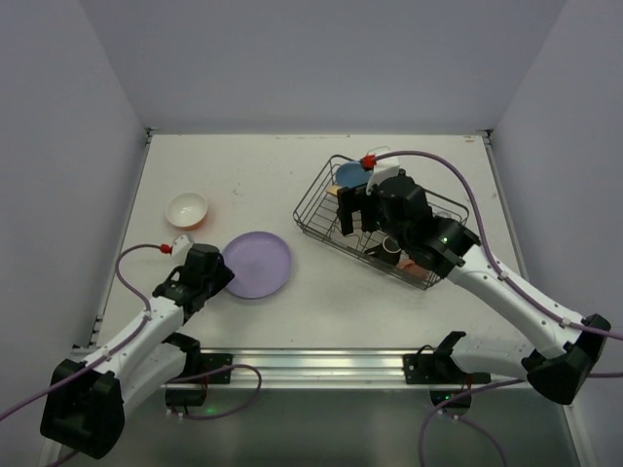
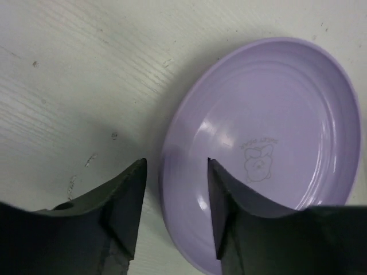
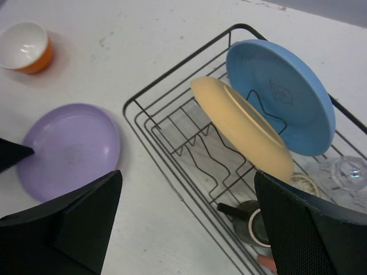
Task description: Unload the mixed dishes from the dish rack
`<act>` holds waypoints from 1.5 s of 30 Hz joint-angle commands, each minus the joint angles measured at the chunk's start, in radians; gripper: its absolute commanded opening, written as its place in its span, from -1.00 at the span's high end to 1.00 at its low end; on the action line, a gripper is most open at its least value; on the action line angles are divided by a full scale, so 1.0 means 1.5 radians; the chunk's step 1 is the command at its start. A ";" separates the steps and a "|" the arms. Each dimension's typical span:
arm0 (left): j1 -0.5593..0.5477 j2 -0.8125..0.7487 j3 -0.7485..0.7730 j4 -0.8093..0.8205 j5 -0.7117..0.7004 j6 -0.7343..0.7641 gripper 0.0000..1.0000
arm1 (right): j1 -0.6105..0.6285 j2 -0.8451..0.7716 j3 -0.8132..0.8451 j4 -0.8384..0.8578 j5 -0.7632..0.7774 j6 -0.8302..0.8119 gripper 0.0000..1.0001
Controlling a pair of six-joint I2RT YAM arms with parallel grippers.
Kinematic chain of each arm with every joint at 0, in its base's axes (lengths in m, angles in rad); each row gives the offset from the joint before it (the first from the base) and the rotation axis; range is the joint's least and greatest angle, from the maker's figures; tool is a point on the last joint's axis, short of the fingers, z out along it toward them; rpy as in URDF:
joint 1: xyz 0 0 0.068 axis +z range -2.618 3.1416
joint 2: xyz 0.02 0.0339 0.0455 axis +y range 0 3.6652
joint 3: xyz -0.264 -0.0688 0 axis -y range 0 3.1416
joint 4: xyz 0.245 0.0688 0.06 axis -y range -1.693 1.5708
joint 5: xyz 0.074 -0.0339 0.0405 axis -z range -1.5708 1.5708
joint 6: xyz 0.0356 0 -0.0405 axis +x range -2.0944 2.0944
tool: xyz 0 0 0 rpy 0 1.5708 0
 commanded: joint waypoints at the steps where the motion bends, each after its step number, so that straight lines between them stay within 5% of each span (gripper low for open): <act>1: 0.004 -0.025 0.010 0.008 -0.048 -0.007 -0.09 | -0.006 0.065 0.046 -0.022 0.051 -0.137 -0.98; 2: 0.004 -0.030 0.015 -0.001 -0.056 -0.002 -0.45 | -0.011 0.081 0.054 -0.023 0.059 -0.148 -0.98; 3: 0.004 -0.043 0.022 -0.030 -0.066 -0.003 -0.59 | -0.017 0.095 0.082 -0.035 0.063 -0.154 -0.98; 8: 0.004 -0.104 0.059 -0.089 -0.079 0.010 -0.99 | -0.029 0.169 0.128 -0.043 0.086 -0.239 -0.90; 18: 0.003 -0.233 0.208 -0.194 -0.062 0.139 -1.00 | -0.025 0.198 0.072 -0.009 0.099 -0.377 -0.83; 27: 0.003 -0.202 0.326 -0.181 0.057 0.299 -1.00 | -0.025 0.252 0.049 0.062 0.138 -0.457 -0.55; 45: 0.003 -0.201 0.310 -0.163 0.048 0.358 -1.00 | -0.025 0.332 0.072 0.123 0.236 -0.503 0.15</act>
